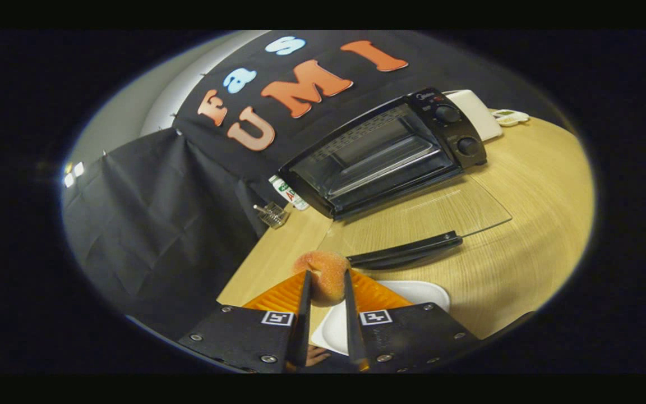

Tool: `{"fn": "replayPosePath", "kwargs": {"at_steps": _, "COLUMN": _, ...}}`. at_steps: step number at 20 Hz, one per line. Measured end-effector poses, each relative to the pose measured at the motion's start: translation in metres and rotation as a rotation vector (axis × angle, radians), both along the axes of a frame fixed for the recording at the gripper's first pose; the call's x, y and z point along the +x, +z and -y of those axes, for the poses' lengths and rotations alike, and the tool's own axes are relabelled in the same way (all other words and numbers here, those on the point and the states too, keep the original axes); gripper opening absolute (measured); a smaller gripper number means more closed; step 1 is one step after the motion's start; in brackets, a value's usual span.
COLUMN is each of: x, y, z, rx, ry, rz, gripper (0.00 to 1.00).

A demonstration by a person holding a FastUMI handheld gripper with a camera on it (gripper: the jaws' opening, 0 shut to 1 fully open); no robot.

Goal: Open the toaster oven, put the food inside, and close the toaster oven door.

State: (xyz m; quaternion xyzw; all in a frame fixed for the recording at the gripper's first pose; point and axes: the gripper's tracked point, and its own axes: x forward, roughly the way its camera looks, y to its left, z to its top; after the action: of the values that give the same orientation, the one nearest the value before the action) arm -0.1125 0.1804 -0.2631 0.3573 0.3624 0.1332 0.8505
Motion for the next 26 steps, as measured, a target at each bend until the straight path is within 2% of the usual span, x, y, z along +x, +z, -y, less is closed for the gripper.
{"fn": "replayPosePath", "kwargs": {"at_steps": 5, "x": 0.041, "y": 0.007, "z": -0.004, "rx": 0.151, "ry": -0.120, "rz": -0.016, "gripper": 0.28}}
{"fn": "replayPosePath", "kwargs": {"at_steps": 9, "x": 0.080, "y": 0.004, "z": 0.011, "rx": 0.168, "ry": -0.209, "rz": -0.017, "gripper": 0.25}}
{"fn": "replayPosePath", "kwargs": {"at_steps": 16, "x": 0.152, "y": 0.003, "z": 0.039, "rx": 0.157, "ry": -0.326, "rz": -0.019, "gripper": 0.25}}
{"fn": "replayPosePath", "kwargs": {"at_steps": 22, "x": 0.204, "y": -0.001, "z": 0.058, "rx": 0.066, "ry": -0.379, "rz": 0.032, "gripper": 0.25}}
{"fn": "replayPosePath", "kwargs": {"at_steps": 26, "x": 0.227, "y": -0.021, "z": 0.060, "rx": 0.032, "ry": -0.396, "rz": 0.015, "gripper": 0.25}}
